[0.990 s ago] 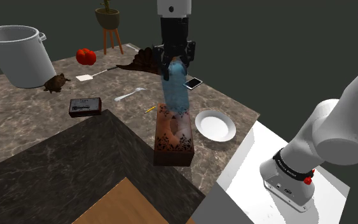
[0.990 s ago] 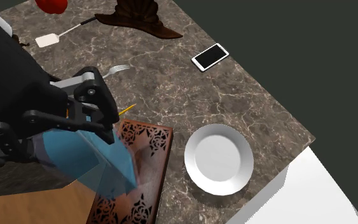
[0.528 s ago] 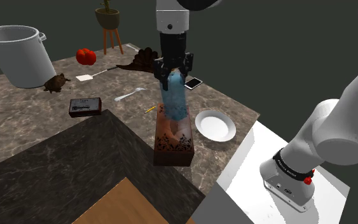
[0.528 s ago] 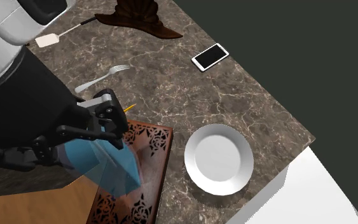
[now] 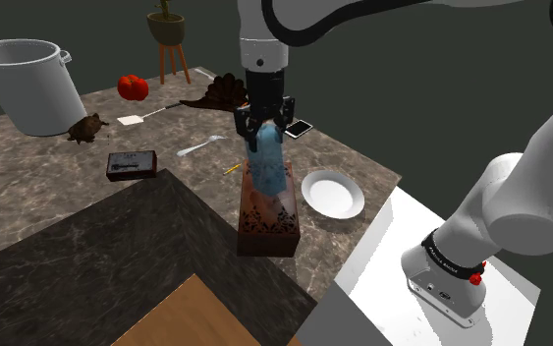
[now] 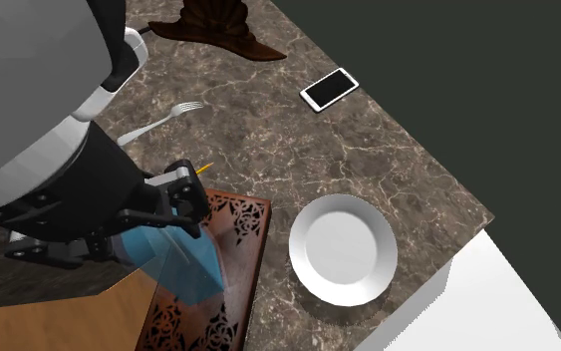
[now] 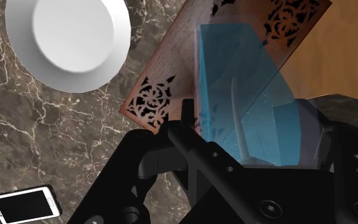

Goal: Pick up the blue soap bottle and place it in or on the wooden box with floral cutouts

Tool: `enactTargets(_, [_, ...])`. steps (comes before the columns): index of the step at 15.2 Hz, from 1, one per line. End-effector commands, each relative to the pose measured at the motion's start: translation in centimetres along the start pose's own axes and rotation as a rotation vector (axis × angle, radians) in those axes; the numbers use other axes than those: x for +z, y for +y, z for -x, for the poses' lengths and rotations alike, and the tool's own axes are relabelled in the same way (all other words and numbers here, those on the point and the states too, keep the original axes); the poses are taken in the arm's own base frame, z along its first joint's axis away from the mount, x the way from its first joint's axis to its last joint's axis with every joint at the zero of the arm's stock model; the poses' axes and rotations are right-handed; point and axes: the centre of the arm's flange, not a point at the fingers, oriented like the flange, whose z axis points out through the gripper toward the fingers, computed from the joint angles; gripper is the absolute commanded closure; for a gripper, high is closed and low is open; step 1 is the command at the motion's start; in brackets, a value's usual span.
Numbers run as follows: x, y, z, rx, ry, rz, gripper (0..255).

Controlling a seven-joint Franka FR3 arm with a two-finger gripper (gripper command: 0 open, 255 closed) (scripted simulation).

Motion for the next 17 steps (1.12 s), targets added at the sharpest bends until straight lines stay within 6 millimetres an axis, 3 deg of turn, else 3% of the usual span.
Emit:
enactTargets(1, [0.6, 0.1, -0.2, 0.002, -0.008, 0.005, 255])
enactTargets(6, [0.6, 0.1, -0.2, 0.002, -0.008, 0.005, 255])
enactTargets(7, [0.6, 0.1, 0.0, 0.002, -0.008, 0.005, 0])
enactTargets(12, [0.6, 0.1, -0.2, 0.002, -0.008, 0.005, 0])
enactTargets(16, [-4.4, 0.1, -0.2, 0.002, -0.008, 0.005, 0])
enactTargets(17, [-4.4, 0.1, -0.2, 0.002, -0.008, 0.005, 0])
